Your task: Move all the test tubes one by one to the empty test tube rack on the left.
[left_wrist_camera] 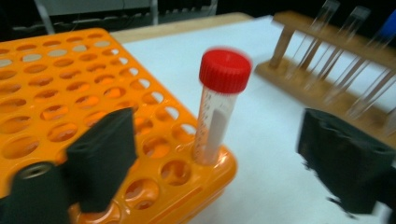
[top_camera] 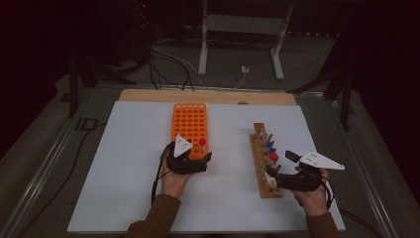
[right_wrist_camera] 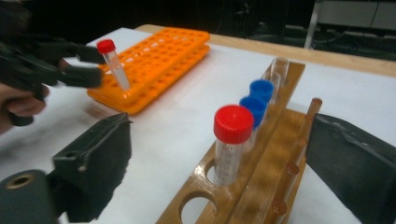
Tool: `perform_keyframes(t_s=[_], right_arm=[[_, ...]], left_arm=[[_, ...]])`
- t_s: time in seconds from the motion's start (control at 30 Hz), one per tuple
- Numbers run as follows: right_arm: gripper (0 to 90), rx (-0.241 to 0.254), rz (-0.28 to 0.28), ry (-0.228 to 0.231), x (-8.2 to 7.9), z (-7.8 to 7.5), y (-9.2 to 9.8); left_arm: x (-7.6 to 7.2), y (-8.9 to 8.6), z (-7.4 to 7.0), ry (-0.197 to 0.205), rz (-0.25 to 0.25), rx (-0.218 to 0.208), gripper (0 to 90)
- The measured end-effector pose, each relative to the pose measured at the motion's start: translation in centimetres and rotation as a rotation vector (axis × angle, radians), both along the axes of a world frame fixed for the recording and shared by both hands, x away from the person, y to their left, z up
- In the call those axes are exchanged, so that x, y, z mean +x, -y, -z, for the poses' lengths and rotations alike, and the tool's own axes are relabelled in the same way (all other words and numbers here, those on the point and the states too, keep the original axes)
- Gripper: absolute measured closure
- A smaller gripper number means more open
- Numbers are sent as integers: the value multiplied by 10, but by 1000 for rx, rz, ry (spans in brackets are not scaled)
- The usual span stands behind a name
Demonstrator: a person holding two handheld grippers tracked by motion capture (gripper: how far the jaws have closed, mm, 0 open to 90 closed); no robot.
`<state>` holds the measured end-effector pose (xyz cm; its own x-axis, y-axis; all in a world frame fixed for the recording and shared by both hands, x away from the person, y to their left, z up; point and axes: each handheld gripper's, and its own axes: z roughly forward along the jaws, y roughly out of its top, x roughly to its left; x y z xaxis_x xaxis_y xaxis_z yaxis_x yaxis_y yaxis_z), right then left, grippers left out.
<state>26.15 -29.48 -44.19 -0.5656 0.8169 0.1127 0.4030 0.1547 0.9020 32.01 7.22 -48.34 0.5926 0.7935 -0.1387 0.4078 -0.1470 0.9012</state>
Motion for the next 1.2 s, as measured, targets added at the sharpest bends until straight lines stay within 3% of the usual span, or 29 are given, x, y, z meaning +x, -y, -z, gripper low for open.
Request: perform_keyframes(t_s=[0.07, 0.3, 0.53, 0.73, 0.97, 1.2], right_arm=[[156, -10, 1, -9, 1, 2, 0], [427, -71, -7, -2, 2, 10, -5], [626, -119, 14, -15, 7, 16, -10], [694, -123, 21, -21, 10, 19, -13], [743, -110, 38, -22, 11, 19, -15], [748, -102, 40, 22, 5, 9, -16]], left_arm=[[-4, -1, -4, 13, -13, -8, 4], [-14, -5, -10, 39, -29, -25, 4], [-19, -10, -16, 11, -7, -93, 5], [-23, -10, -18, 1, 25, -74, 5], [-29, -9, -21, 32, 52, -22, 4], [-30, -2, -23, 35, 70, -11, 5]])
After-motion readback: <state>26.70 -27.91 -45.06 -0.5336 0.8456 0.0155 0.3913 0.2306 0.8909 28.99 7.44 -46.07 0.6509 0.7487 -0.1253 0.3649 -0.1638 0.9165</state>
